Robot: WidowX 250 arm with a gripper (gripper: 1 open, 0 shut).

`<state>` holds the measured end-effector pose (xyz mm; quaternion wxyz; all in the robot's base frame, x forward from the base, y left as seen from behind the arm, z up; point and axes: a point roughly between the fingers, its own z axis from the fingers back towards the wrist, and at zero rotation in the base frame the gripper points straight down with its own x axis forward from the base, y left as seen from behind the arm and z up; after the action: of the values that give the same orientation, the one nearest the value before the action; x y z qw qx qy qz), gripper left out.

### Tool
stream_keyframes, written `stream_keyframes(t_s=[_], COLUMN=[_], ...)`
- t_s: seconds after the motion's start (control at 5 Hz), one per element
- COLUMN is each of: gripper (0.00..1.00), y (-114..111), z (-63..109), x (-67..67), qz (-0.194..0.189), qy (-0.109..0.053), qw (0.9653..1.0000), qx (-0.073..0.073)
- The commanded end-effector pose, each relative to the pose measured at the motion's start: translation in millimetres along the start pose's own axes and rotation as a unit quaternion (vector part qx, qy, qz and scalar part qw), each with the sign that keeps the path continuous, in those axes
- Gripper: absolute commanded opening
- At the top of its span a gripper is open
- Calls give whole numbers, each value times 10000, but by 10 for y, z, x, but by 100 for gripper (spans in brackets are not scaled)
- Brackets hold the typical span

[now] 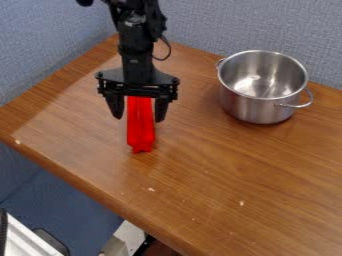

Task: Put the red object in the metal pot

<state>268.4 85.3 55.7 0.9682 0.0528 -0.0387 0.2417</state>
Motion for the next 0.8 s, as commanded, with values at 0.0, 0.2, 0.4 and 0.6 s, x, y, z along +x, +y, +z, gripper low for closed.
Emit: stream_keyframes(t_s=[0.0,0.2,0.4,0.6], gripper=[100,100,100,100], y=[51,82,-4,-100], z=[130,127,184,251], x=[38,24,-27,-68], qz=[187,330,429,506], qy=[-191,-159,-140,-142], qw=[9996,9993,9989,9985], qx=[-65,-73,-107,-166])
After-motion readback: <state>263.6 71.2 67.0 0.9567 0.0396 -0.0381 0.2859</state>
